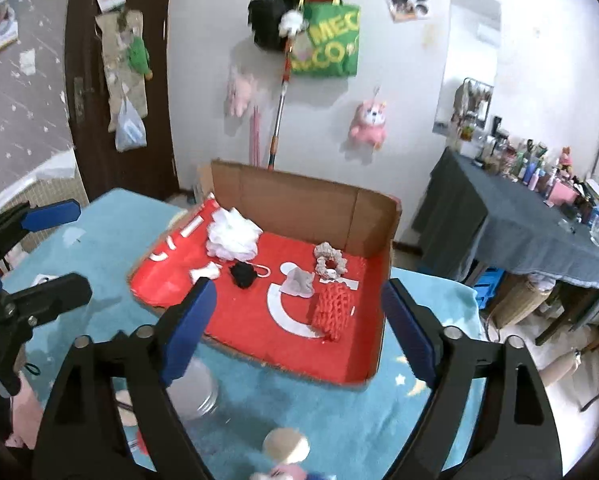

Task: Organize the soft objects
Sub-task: 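Move both grippers back toward the remaining items on the table, then grasp the beige round powder puff with the left gripper while the right grasps the white fluffy star clip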

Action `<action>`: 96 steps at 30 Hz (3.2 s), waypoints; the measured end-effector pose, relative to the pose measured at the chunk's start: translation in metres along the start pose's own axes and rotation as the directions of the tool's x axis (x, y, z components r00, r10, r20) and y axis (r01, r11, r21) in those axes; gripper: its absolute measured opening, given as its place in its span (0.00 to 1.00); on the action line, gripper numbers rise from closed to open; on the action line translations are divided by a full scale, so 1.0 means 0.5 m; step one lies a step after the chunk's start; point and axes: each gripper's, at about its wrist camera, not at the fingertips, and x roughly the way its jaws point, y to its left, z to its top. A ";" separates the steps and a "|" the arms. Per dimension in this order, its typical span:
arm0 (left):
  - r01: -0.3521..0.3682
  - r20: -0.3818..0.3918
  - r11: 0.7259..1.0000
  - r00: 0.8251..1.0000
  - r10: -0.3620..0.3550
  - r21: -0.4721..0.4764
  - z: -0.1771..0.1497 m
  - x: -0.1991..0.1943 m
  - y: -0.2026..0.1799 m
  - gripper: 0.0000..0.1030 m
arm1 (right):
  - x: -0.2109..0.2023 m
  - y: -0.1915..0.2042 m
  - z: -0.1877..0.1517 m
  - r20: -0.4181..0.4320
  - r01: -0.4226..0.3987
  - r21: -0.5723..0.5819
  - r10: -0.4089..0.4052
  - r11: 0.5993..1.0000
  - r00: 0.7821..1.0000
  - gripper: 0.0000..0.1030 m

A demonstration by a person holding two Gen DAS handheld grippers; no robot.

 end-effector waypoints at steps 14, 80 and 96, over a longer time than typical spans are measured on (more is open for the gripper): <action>-0.038 0.125 0.999 0.991 0.042 -0.030 -0.113 -0.132 -0.050 1.00 | -0.204 0.060 -0.178 0.217 0.098 0.034 -0.103 0.995 0.971 0.92; -0.033 -0.354 0.997 0.935 0.005 -0.072 -0.399 0.057 -0.002 0.13 | 0.013 0.059 -0.480 -0.075 0.042 0.185 -0.028 0.982 0.997 0.14; 0.002 -0.368 0.993 0.929 -0.045 -0.117 -0.400 0.059 0.005 0.13 | 0.006 0.080 -0.472 -0.066 -0.015 0.179 0.028 0.984 0.997 0.14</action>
